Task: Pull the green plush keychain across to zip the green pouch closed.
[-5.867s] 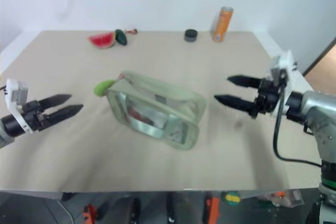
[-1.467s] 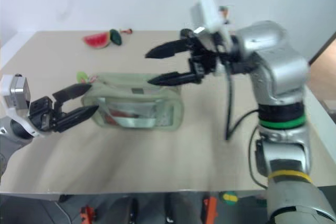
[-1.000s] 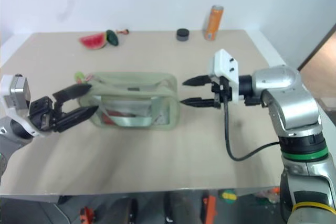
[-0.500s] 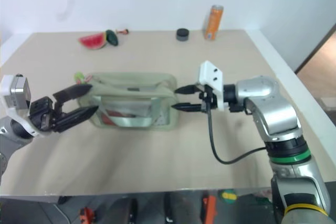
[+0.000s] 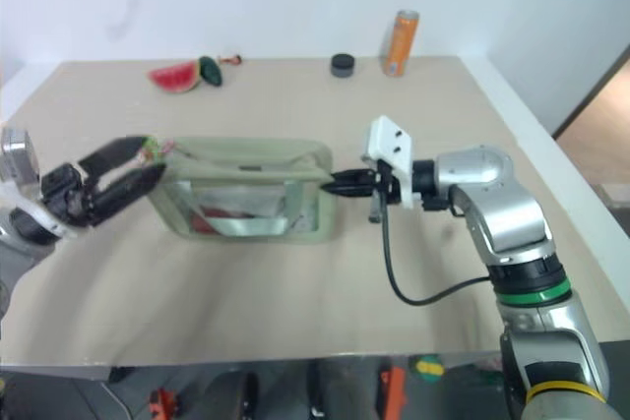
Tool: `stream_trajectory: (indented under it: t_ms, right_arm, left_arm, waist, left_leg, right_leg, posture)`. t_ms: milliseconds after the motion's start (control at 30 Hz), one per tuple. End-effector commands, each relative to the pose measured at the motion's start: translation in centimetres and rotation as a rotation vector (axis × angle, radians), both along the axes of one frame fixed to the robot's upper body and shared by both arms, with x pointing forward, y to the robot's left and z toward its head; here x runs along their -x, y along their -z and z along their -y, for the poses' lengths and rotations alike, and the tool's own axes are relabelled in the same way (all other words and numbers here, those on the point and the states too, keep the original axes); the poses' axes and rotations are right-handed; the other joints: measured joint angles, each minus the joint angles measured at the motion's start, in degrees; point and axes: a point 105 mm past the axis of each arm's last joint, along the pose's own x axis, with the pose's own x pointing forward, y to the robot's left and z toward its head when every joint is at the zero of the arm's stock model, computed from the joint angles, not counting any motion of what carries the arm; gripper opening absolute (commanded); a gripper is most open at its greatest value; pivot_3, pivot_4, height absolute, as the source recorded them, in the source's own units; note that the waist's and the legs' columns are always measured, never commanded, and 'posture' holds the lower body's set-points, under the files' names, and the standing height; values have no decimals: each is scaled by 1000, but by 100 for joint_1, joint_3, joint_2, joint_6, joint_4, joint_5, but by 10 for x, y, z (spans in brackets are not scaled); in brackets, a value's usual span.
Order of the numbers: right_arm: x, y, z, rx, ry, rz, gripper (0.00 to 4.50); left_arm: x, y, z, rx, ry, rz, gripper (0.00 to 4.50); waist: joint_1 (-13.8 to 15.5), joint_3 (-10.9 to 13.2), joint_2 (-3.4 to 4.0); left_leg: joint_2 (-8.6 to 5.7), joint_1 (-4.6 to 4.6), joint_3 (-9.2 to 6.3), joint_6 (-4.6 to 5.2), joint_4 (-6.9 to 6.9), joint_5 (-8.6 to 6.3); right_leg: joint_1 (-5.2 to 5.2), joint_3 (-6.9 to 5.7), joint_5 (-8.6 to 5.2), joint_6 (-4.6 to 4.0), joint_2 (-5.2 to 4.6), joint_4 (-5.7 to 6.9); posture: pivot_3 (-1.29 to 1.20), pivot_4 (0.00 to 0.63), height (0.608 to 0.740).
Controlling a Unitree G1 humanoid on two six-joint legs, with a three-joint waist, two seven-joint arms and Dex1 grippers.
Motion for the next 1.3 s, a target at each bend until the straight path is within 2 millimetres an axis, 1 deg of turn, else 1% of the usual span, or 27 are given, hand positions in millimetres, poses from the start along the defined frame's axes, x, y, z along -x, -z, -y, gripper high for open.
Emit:
stream_trajectory:
  t_ms: [33, 100, 167, 267, 333, 400, 533, 633, 767, 933, 1167, 1200, 1300]
  right_arm:
    - [0, -1, -2, 18, -7, 21, 38]
    - [1, 0, -2, 22, -8, 20, 38]
    - [2, 1, -2, 25, -7, 21, 38]
    - [2, 2, -2, 27, -6, 23, 38]
    - [3, 2, -2, 28, -4, 25, 38]
    - [3, 3, -2, 27, -1, 26, 38]
    - [4, 4, -2, 28, 2, 25, 38]
    - [4, 4, -2, 28, 5, 26, 38]
    - [4, 4, -2, 28, 6, 28, 38]
    - [5, 2, -3, 35, 3, 42, 38]
    - [6, 0, -3, 33, 10, 49, 38]
    - [6, 0, -2, 33, 11, 50, 0]
    - [6, 0, -2, 32, 15, 52, 0]
  left_arm:
    - [-21, 1, -38, 63, -217, -37, 4500]
    - [-27, 0, -50, 107, -268, -52, 4500]
    - [-30, 1, -57, 131, -292, -68, 4500]
    - [-32, 3, -58, 138, -295, -77, 4500]
    - [-30, 8, -53, 139, -256, -89, 4500]
    - [-23, 9, -47, 151, -198, -85, 4500]
    - [-8, 20, -46, 161, -130, -105, 4500]
    - [-4, 31, -47, 159, -114, -143, 4500]
    - [-7, 42, -41, 122, -106, -176, 4500]
    - [-14, 44, -25, 97, -64, -180, 4500]
    - [-28, 47, -19, 103, -61, -193, 4500]
    - [-30, 46, -19, 112, -59, -194, 3955]
    - [-31, 42, -15, 117, -38, -175, 2935]
  waist:
    - [-10, 0, 0]
    - [-14, -1, -2]
    - [-15, -1, -3]
    - [-14, -1, -3]
    - [-14, -1, -4]
    - [-17, -2, -4]
    - [-41, -1, -4]
    - [-46, -2, -4]
    - [-48, -2, -5]
    - [-51, -2, -5]
    - [-65, -2, -5]
    - [-65, -2, -5]
    - [-70, -2, -5]
  left_leg:
    - [1, 1, 1, 0, 0, 0]
    - [2, 1, 3, 0, -1, 0]
    - [4, 0, 5, -2, -3, -1]
    - [3, 0, 8, -7, -7, -5]
    - [2, 0, 10, -9, -8, -5]
    - [2, 2, 13, -10, -8, -5]
    - [3, 7, 17, -10, -9, -5]
    - [3, 7, 14, -11, -9, -5]
    - [2, 7, 13, -12, -8, -4]
    - [1, 6, 14, -12, -8, -4]
    - [1, 4, 13, -12, -10, -4]
    - [1, 4, 13, -12, -10, -4]
    - [0, 3, 15, -12, -8, -4]
  right_leg:
    - [0, 3, 1, 1, 2, 0]
    - [-1, 6, 1, 1, 2, 1]
    - [-1, 8, 1, 1, 3, 1]
    - [-2, 13, -2, -3, 2, 0]
    - [-3, 15, -2, -3, 1, 0]
    - [-2, 18, -2, -3, 0, 0]
    - [-3, 21, -1, -3, 1, 1]
    - [-2, 18, -2, -3, 2, 1]
    - [-2, 17, -1, -2, 1, 1]
    - [-1, 18, -1, -1, 0, 1]
    - [-2, 19, -1, -2, 1, 1]
    - [-2, 19, -1, -2, 1, 1]
    - [-2, 20, 0, -1, -1, 1]
  posture:
    - [0, 150, 740]
    - [0, 150, 740]
    - [0, 150, 740]
    - [0, 150, 740]
    - [0, 150, 740]
    - [0, 150, 740]
    - [0, 150, 740]
    - [0, 150, 740]
    - [0, 150, 740]
    - [0, 150, 740]
    - [0, 150, 740]
    - [0, 150, 740]
    - [0, 150, 740]
